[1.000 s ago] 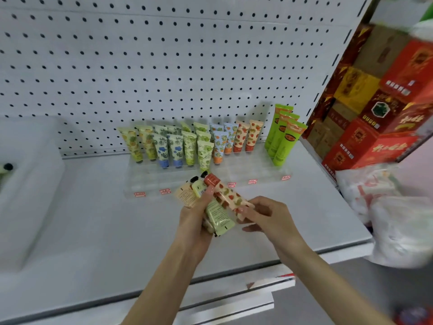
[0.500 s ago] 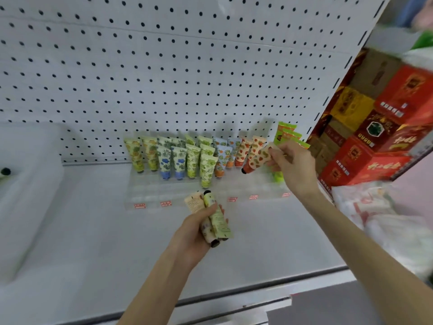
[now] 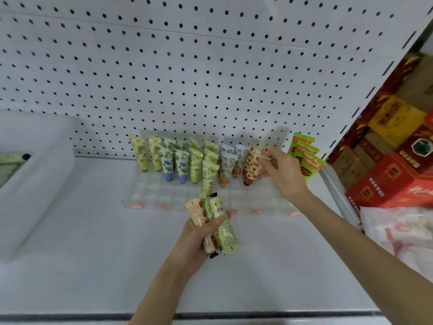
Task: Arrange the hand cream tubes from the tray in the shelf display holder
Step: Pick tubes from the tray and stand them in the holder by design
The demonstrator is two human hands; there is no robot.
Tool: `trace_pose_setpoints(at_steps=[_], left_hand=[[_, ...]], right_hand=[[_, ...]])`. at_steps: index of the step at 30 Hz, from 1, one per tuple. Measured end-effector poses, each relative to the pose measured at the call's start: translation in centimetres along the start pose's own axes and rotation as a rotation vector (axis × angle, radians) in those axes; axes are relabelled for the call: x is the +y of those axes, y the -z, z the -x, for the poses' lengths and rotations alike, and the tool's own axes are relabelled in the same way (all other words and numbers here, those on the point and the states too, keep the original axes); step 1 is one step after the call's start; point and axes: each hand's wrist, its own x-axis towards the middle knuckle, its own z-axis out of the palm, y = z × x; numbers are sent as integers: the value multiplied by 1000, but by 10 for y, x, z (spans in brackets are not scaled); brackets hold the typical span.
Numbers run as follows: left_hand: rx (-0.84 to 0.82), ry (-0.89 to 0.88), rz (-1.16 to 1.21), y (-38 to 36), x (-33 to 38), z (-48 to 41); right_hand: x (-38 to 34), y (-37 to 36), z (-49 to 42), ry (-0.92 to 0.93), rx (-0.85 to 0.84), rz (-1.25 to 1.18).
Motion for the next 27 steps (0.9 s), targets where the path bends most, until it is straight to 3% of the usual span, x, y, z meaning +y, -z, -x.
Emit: trace_pose_setpoints(at_steps=[27], left_hand=[[6,-9,68,11,-6,-8]], right_hand=[[-2,-3,-5,-6,-84,65]])
